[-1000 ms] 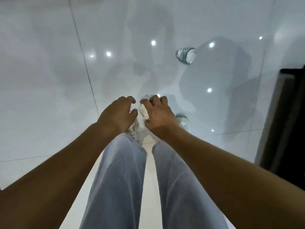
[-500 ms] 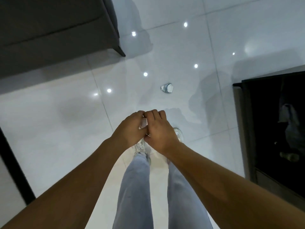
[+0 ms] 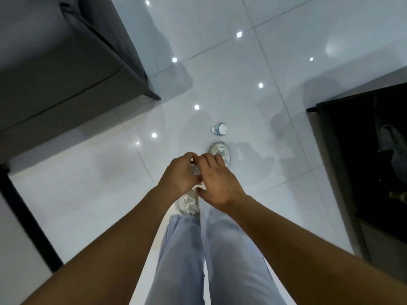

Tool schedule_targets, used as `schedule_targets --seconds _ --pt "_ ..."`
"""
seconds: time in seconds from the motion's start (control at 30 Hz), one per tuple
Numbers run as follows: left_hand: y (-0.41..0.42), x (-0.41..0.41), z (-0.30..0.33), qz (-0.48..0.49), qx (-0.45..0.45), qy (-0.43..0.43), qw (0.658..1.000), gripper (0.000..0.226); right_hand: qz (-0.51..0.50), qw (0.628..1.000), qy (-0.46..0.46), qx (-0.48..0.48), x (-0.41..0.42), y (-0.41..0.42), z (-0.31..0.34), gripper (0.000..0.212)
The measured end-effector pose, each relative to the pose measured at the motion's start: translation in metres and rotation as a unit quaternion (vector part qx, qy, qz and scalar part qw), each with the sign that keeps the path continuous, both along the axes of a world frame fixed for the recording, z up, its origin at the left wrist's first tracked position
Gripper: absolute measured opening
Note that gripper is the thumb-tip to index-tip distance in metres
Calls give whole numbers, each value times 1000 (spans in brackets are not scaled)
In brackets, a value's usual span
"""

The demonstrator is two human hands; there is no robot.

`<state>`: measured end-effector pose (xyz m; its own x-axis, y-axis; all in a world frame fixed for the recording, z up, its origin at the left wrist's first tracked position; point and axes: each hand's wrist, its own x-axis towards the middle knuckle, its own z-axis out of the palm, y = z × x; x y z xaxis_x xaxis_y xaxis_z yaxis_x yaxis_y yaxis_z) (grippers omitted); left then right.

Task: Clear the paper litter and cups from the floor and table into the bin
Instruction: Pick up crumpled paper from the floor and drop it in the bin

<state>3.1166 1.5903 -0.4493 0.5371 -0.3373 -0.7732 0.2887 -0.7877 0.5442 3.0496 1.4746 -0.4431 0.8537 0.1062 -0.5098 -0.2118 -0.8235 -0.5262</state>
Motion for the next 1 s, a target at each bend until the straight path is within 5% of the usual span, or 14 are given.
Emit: schedule_targets --seconds 0.2,0.43,1.0 --pt "-25 50 -10 -95 100 -81 987 42 -54 997 23 -44 36 -55 -15 60" --pt "-70 108 -46 -131 91 -101 982 43 -15 987 101 -127 79 -108 -71 59" --pt "-72 127 -302 -212 72 -117 967 46 -73 971 170 -149 83 -99 -380 72"
